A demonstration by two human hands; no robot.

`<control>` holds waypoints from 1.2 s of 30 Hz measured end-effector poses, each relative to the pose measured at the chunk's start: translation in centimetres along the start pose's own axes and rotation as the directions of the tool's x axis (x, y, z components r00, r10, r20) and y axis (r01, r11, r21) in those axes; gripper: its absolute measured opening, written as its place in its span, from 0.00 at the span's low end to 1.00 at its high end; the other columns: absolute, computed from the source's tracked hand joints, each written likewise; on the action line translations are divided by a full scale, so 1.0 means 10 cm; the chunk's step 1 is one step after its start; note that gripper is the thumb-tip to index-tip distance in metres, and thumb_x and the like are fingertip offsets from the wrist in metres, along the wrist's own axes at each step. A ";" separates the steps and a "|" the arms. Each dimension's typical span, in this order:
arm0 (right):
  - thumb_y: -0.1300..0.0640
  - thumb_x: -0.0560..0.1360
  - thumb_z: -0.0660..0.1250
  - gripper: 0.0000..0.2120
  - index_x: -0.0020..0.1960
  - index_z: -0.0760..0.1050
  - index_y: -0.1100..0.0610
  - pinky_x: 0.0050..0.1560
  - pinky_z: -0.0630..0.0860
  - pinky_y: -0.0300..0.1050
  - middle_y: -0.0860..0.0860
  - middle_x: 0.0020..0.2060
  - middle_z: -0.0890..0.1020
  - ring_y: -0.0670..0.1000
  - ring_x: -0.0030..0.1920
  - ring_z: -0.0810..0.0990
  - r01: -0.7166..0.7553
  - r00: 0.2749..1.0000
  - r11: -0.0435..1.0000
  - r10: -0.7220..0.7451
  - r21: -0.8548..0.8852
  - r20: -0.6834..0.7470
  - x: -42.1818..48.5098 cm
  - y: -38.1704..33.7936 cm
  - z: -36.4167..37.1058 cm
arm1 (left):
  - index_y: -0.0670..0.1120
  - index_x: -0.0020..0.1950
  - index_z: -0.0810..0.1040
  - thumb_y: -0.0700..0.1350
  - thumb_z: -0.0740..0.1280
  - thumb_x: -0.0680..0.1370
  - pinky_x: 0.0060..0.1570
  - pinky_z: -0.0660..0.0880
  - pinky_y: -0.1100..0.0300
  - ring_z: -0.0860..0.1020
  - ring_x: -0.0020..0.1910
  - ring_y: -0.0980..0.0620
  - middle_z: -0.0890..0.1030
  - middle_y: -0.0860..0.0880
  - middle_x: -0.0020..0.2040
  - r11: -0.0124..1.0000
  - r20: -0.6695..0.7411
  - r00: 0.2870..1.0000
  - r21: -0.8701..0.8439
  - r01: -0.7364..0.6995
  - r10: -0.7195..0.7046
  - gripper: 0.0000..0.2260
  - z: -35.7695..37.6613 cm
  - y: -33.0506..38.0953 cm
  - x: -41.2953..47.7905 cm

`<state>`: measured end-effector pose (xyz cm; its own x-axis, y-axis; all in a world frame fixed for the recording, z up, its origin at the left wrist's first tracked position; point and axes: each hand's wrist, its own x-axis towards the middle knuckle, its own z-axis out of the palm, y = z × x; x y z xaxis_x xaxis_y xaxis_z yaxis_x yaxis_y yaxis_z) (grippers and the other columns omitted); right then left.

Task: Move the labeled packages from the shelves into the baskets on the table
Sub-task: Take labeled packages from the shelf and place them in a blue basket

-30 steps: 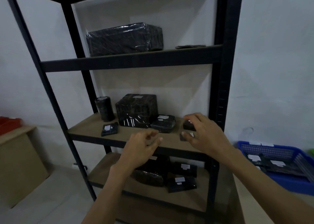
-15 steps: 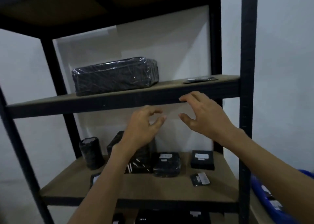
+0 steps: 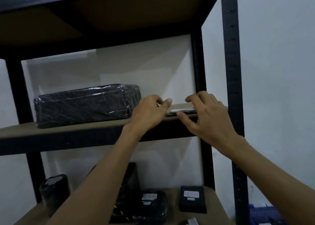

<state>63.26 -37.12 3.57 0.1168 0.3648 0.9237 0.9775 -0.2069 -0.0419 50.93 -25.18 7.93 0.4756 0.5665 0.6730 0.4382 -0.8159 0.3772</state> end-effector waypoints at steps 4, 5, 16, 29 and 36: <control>0.35 0.73 0.55 0.27 0.59 0.73 0.55 0.46 0.73 0.50 0.54 0.51 0.78 0.55 0.48 0.78 -0.041 0.999 0.997 0.040 -0.068 -0.013 -0.06 0.11 0.10 | 0.44 0.48 0.79 0.77 0.56 0.67 0.47 0.75 0.53 0.80 0.46 0.44 0.82 0.45 0.47 0.966 0.207 0.956 0.199 0.166 -0.207 0.36 0.12 0.10 0.20; 0.35 0.74 0.55 0.27 0.59 0.73 0.55 0.47 0.73 0.51 0.54 0.51 0.78 0.55 0.48 0.78 -0.043 0.999 0.996 0.042 -0.082 -0.017 -0.06 0.12 0.12 | 0.44 0.48 0.80 0.77 0.58 0.65 0.46 0.75 0.53 0.80 0.46 0.44 0.82 0.45 0.46 0.960 0.230 0.945 0.208 0.186 -0.232 0.38 0.13 0.09 0.23; 0.35 0.76 0.51 0.29 0.61 0.73 0.56 0.51 0.68 0.53 0.56 0.51 0.80 0.57 0.50 0.77 -0.060 0.998 0.989 0.055 -0.137 -0.042 -0.11 0.12 0.22 | 0.46 0.53 0.78 0.50 0.75 0.71 0.43 0.72 0.59 0.77 0.46 0.50 0.79 0.47 0.47 0.918 0.260 0.945 -0.288 0.272 -0.199 0.15 0.04 -0.11 0.24; 0.36 0.77 0.50 0.27 0.44 0.75 0.57 0.47 0.67 0.51 0.55 0.39 0.78 0.56 0.41 0.75 -0.043 0.995 0.982 0.027 -0.181 -0.092 -0.13 0.15 0.25 | 0.40 0.56 0.76 0.67 0.65 0.72 0.48 0.70 0.56 0.74 0.49 0.46 0.73 0.45 0.51 0.919 0.287 0.872 0.120 0.377 -0.395 0.31 -0.11 -0.13 0.26; 0.36 0.77 0.50 0.27 0.44 0.75 0.57 0.48 0.68 0.52 0.55 0.40 0.78 0.56 0.42 0.75 -0.031 0.994 0.983 0.011 -0.181 -0.110 -0.15 0.17 0.27 | 0.40 0.46 0.78 0.58 0.76 0.67 0.36 0.69 0.59 0.77 0.40 0.51 0.80 0.46 0.42 0.875 0.257 0.894 -0.230 0.427 -0.368 0.22 -0.11 -0.18 0.25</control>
<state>65.19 -35.55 1.13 0.1072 0.2601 0.9596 0.9254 -0.3789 -0.0007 50.46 -22.38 9.67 0.4595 0.8363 0.2990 0.4111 -0.4987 0.7631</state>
